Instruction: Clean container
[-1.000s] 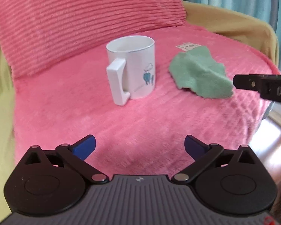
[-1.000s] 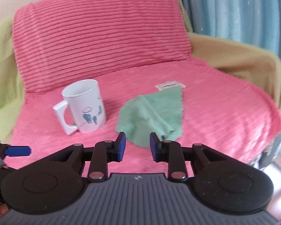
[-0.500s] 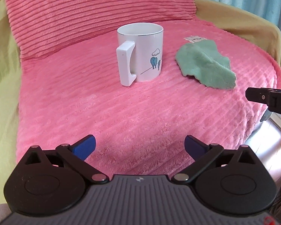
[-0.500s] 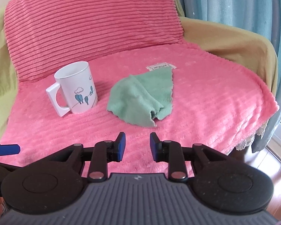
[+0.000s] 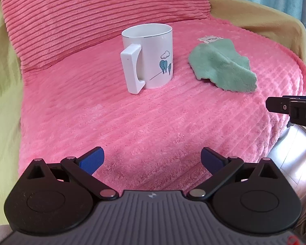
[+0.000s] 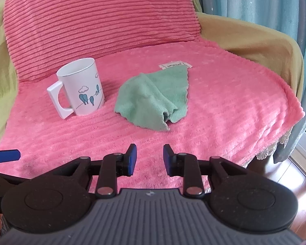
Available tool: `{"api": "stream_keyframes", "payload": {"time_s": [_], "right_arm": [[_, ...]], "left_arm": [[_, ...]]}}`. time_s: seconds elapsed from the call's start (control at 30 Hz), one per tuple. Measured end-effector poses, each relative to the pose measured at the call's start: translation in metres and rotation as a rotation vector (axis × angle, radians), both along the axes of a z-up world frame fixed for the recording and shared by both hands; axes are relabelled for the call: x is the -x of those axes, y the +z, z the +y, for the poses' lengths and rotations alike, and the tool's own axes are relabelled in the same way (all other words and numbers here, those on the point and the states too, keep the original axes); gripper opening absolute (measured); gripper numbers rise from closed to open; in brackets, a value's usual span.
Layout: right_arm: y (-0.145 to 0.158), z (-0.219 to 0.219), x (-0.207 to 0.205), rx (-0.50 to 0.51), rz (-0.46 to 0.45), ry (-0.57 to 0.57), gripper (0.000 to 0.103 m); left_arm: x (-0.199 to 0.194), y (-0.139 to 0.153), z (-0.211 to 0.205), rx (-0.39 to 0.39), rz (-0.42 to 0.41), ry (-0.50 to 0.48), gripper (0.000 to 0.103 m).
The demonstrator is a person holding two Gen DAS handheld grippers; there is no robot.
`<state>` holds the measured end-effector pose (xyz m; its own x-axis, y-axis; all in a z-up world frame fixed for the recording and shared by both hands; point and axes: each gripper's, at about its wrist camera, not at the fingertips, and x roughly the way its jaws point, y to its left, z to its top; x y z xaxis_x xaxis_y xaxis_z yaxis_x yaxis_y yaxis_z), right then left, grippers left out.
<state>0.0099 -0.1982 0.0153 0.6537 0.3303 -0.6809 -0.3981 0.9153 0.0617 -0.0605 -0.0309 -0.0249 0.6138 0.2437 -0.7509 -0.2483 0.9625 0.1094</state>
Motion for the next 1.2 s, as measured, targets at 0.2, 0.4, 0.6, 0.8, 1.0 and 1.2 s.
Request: {"api": "stream_keyframes", "payload": {"time_s": [0.2,0.4,0.6,0.8,1.0,1.2], "right_arm": [[-0.004,0.001,-0.003,0.006,0.018,0.006,0.024],[-0.007,0.002,-0.005,0.014,0.033,0.015,0.024],[-0.011,0.006,-0.006,0.032,0.045,0.028,0.024],[-0.013,0.01,-0.006,0.047,0.052,0.033,0.024],[-0.016,0.015,-0.006,0.067,0.05,0.043,0.024],[-0.017,0.018,-0.007,0.067,0.056,0.047,0.024]], "left_arm": [[-0.001,-0.004,0.004,0.004,0.005,0.011,0.101],[-0.003,-0.007,0.002,-0.008,0.01,0.009,0.101],[-0.005,-0.009,0.001,-0.015,0.011,0.006,0.101],[-0.006,-0.009,0.003,-0.016,0.003,0.015,0.101],[-0.006,-0.009,0.008,-0.019,-0.003,0.017,0.101],[-0.007,-0.009,0.008,-0.014,-0.007,0.012,0.101]]}}
